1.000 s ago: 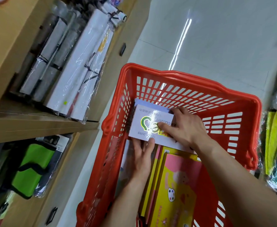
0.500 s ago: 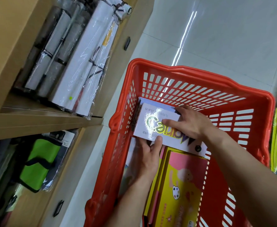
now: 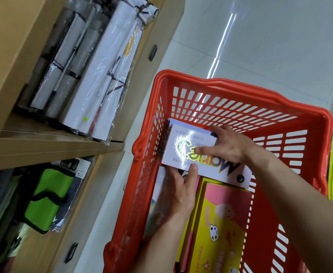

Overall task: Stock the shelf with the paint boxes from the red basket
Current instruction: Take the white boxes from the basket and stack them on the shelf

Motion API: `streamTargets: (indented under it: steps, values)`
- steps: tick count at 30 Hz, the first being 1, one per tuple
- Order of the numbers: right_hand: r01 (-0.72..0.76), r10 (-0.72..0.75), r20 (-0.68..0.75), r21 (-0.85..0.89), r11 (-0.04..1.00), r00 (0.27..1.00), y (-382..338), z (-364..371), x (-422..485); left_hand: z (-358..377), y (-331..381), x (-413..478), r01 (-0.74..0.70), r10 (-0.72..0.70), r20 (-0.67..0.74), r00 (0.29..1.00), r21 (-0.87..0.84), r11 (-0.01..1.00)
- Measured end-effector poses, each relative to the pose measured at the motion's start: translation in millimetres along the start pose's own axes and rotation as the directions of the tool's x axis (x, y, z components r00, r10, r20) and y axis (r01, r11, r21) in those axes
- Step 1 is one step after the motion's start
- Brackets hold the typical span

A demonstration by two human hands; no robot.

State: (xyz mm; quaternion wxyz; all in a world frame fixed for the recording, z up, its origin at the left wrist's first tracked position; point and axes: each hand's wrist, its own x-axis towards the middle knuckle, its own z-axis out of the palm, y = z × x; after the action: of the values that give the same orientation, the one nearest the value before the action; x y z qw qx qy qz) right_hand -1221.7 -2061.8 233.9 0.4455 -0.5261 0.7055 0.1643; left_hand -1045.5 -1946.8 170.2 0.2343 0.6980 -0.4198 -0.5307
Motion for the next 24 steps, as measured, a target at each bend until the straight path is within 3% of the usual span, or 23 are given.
streamTargets:
  steps: [3,9,13,16,24]
  values:
    - [0.012,-0.012,-0.008,-0.019,1.0,1.0,3.3,0.9,3.7,-1.6,5.1,-4.7,-0.01,0.009,-0.017,1.0,-0.033,0.999]
    - [0.067,-0.084,0.076,0.21,0.976,0.994,2.9,-5.5,0.0,-1.6,19.1,-9.2,0.031,-0.031,-0.01,0.999,0.001,1.0]
    - [0.088,-0.092,0.018,0.174,0.981,0.996,-0.3,-6.6,-7.3,10.7,27.7,-15.4,-0.052,0.041,-0.062,0.997,-0.179,0.982]
    - [0.114,-0.114,-0.01,0.2,0.973,0.993,-0.4,-10.9,-20.1,21.6,36.0,-17.3,-0.001,-0.008,-0.019,1.0,-0.433,0.901]
    - [0.24,-0.201,-0.136,0.403,0.883,0.97,4.9,-21.4,-56.9,21.7,57.0,-32.6,-0.134,0.124,-0.051,0.991,-0.412,0.901]
